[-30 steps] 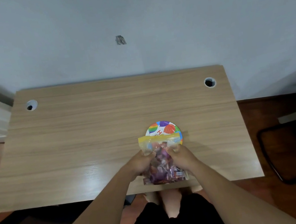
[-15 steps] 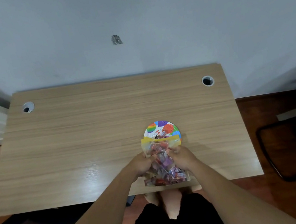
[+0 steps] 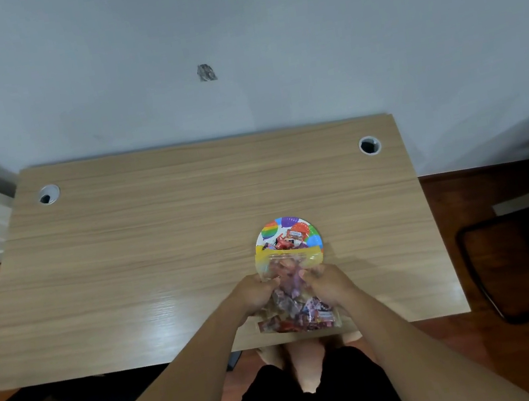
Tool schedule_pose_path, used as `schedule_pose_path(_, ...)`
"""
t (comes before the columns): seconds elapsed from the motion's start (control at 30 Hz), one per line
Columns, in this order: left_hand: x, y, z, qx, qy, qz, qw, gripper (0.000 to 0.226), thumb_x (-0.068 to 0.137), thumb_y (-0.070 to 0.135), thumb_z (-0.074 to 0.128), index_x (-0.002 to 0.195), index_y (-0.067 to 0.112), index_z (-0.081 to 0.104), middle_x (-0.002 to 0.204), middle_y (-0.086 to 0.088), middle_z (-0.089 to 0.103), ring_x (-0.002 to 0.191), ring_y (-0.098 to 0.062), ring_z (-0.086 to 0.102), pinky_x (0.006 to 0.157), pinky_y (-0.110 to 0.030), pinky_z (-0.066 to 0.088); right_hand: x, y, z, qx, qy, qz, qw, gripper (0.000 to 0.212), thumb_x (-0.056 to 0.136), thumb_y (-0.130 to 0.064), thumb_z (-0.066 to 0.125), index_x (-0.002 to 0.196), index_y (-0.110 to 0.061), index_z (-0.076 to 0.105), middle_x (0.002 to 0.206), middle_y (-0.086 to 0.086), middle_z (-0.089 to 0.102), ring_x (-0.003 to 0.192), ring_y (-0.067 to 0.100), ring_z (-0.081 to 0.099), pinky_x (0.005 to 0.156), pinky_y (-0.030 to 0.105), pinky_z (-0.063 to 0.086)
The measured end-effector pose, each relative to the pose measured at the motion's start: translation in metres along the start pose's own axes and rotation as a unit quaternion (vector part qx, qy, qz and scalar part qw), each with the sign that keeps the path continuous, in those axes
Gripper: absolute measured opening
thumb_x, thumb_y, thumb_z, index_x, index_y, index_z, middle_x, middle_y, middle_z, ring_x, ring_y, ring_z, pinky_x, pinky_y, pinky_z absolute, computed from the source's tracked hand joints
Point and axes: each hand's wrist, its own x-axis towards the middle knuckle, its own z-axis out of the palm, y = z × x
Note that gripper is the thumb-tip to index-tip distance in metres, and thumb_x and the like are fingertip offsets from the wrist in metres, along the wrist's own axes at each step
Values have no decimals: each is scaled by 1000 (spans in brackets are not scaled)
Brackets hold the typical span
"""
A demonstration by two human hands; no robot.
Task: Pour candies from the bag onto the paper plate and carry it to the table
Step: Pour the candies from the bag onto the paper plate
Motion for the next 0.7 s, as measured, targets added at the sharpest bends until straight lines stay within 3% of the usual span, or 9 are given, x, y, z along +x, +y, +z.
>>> schedule_pose_path(0.07,0,0,1,13,-4,4,1000,40,99,45,65,120,13,78,109,-9,80,100,-32,75,84,-37,55,-1,1,-1,12,2,12,1000,38,107,-37,60,116,-7,81,117,17,82,112,35,76,98,40,57)
schedule_pose_path(0.17,0,-1,3,39,8,14,999,45,98,47,66,117,9,79,93,-8,71,81,-25,59,74,-33,42,-2,3,-3,9,2,14,1000,40,106,-39,60,111,-6,82,114,19,82,110,37,76,93,39,57)
schedule_pose_path(0.27,-1,0,6,22,2,12,1000,43,99,47,66,116,9,80,104,-13,83,82,-25,65,73,-32,43,-5,5,-6,17,6,15,1000,40,106,-38,61,110,-5,83,113,18,82,109,36,76,93,37,57)
schedule_pose_path(0.37,-3,2,8,6,-2,14,1000,40,102,39,64,117,4,78,115,-23,81,84,-26,67,70,-31,44,-7,7,-9,25,10,19,999,39,106,-36,62,111,-3,83,114,19,82,109,35,77,92,38,57)
schedule_pose_path(0.47,-5,3,11,9,-3,22,1000,39,102,39,64,117,6,79,115,-24,80,83,-26,65,64,-28,43,-8,9,-12,39,17,26,999,35,104,-32,64,109,-3,83,113,19,83,100,33,78,80,32,51)
schedule_pose_path(0.6,-6,5,13,1,-11,21,1000,37,103,38,64,114,7,80,111,-25,81,84,-26,60,59,-28,37,-11,11,-14,69,19,35,997,29,103,-25,65,106,-2,82,111,21,83,89,29,75,78,33,50)
schedule_pose_path(0.7,-8,5,13,-1,-14,19,1000,36,102,39,66,113,9,82,111,-24,81,85,-26,58,63,-30,38,-15,12,-16,98,18,42,994,27,103,-25,65,107,-5,81,108,17,84,88,31,75,78,36,50)
